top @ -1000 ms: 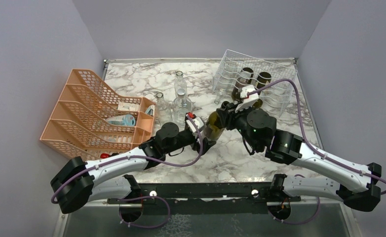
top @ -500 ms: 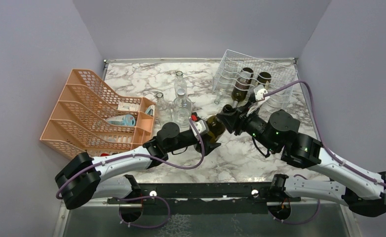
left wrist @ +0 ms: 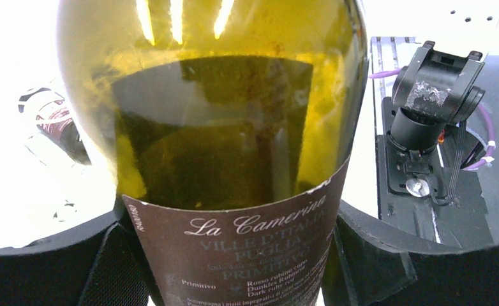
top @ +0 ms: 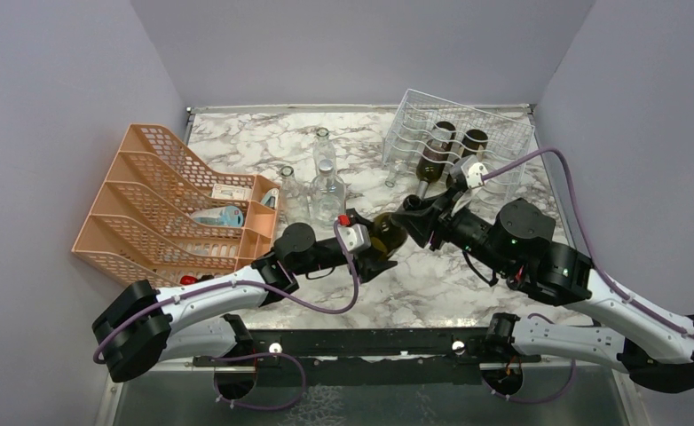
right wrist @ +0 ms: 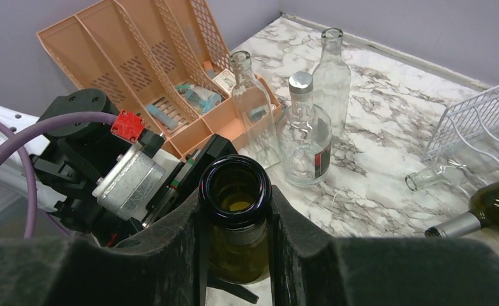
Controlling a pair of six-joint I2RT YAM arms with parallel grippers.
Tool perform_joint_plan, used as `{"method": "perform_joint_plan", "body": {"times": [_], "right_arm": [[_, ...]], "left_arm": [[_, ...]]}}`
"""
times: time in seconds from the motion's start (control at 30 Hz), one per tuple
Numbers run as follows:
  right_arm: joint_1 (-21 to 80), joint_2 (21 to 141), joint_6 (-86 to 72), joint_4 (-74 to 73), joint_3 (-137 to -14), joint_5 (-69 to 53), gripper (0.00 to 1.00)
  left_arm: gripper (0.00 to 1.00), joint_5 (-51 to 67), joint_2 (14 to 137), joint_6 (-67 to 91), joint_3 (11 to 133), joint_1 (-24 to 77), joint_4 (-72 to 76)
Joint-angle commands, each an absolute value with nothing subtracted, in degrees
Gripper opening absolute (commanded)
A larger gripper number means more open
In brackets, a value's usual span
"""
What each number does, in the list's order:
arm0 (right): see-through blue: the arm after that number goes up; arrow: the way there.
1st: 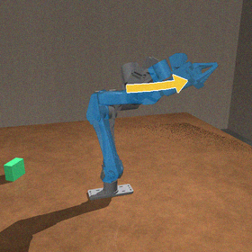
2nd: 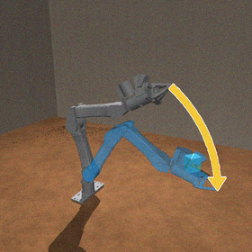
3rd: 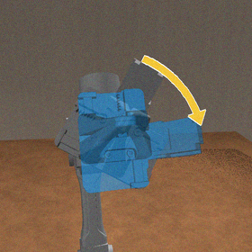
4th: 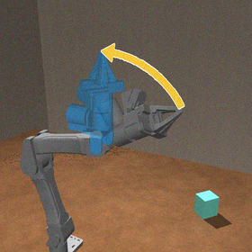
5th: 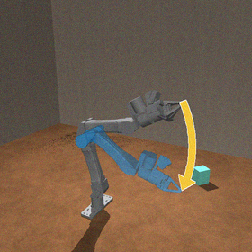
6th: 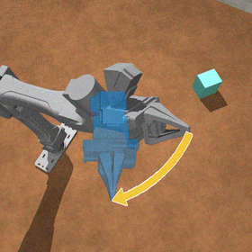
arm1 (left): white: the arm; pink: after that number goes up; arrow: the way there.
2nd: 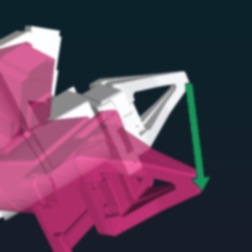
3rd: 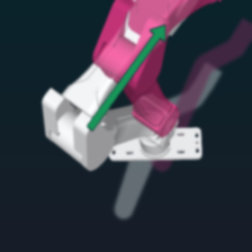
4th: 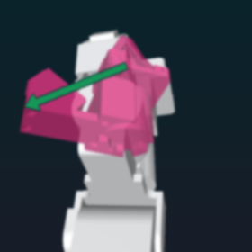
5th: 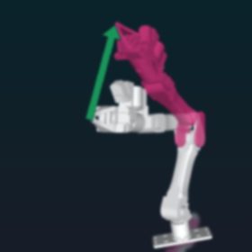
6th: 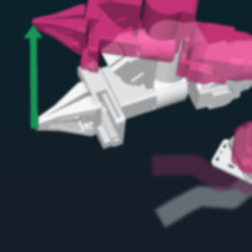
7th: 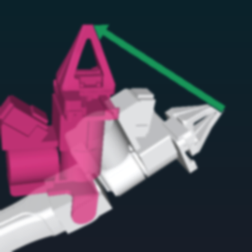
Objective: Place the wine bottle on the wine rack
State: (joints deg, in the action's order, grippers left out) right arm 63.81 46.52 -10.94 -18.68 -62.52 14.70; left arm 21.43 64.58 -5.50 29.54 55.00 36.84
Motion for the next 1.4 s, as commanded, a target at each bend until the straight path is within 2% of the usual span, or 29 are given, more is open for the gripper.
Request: {"method": "perform_joint_plan", "body": {"times": [0.0, 0.03, 0.07, 0.1, 0.17, 0.23, 0.47, 0.73, 0.9, 1.07, 1.37], "right_arm": [[64.1, 44.4, -12.0, -17.6, -66.6, 12.0, 0.23], [64.1, 44.4, -12.2, -18.4, -66.8, 12.1, 0.33], [64.1, 44.4, -12.3, -19.4, -67.1, 12.2, 0.49], [64.2, 44.3, -12.6, -20.3, -67.2, 12.3, 0.6], [64.2, 44.2, -13.1, -22.2, -67.6, 13.2, 0.72], [64.1, 44.3, -13.6, -24.9, -68.5, 13.7, 0.77], [64.1, 44.2, -16.3, -33.1, -72.1, 14.2, 0.79], [64.1, 43.9, -22.0, -46.8, -75.0, 18.8, 0.79], [64.1, 43.3, -27.6, -56.3, -75.0, 21.2, 0.79], [64.2, 42.3, -31.3, -60.3, -73.8, 20.3, 0.78], [64.2, 45.7, -36.2, -67.5, -68.7, 21.9, 0.74]], "left_arm": [[0.0, 21.4, 64.2, -8.3, 31.0, 54.9, 40.0], [0.0, 20.8, 64.3, -8.8, 31.2, 54.9, 40.0], [0.0, 20.4, 64.3, -9.8, 31.3, 54.9, 40.0], [0.0, 19.9, 64.3, -11.0, 31.4, 54.9, 40.0], [0.0, 18.7, 64.4, -14.3, 31.8, 54.9, 40.0], [0.0, 18.2, 64.5, -18.6, 32.2, 54.9, 40.0], [0.0, 20.7, 67.8, -46.8, 33.0, 54.9, 40.0], [0.0, 20.5, 76.1, -69.3, 41.3, 55.0, 39.9], [0.0, 23.3, 79.0, -78.2, 45.2, 55.0, 39.9], [0.0, 21.1, 82.2, -87.4, 49.9, 55.0, 40.0], [0.0, 23.5, 79.2, -92.5, 47.8, 55.0, 34.9]]}}
